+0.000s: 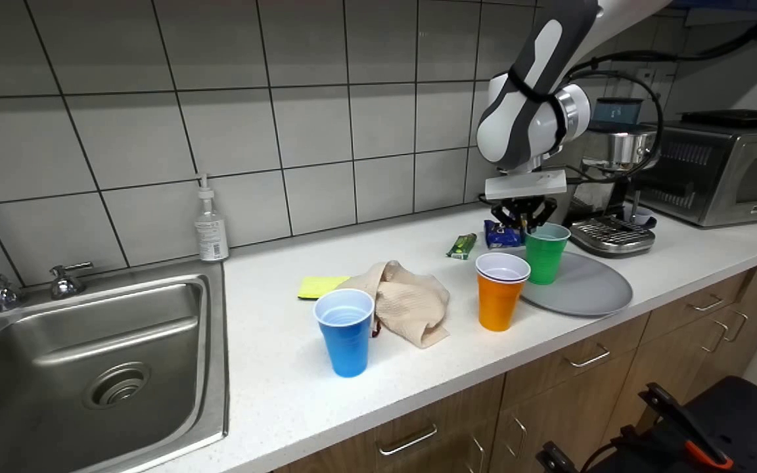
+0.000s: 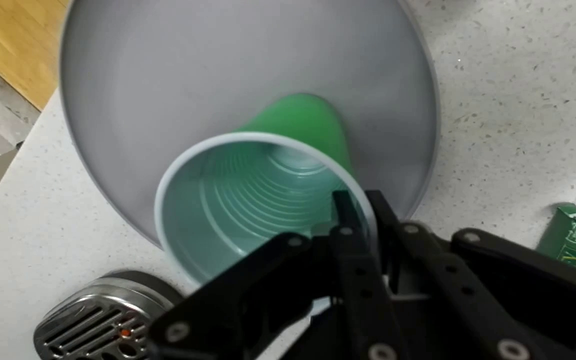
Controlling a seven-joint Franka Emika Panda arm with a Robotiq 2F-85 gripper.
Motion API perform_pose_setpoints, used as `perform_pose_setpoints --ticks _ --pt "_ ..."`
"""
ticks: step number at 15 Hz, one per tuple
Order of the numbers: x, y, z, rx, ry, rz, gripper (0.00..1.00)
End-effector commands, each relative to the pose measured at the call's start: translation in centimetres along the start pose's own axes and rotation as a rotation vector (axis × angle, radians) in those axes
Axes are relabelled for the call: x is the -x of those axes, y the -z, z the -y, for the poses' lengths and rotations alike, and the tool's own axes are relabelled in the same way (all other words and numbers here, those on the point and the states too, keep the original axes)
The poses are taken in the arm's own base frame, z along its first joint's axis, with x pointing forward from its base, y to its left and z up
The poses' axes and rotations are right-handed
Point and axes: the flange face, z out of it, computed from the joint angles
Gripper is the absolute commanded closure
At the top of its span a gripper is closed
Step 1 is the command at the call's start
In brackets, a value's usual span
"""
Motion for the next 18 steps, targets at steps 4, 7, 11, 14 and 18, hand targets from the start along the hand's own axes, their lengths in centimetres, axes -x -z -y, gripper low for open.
perform_pose_setpoints --ticks 4,7,11,14,18 --pt "-0.1 1.7 -0.3 -0.001 -0.021 -0.005 0.99" --pt "0.1 3.2 -0.4 -0.019 -0.012 -0.029 0.99" --pt "0.7 6.1 -0.4 -0.054 0.006 -0.073 0.99" --pt "1.6 8.4 -0.3 -0.08 0.029 -0.103 0.99" --pt "3.2 11.3 -0.3 -0.113 0.065 -0.143 0.99"
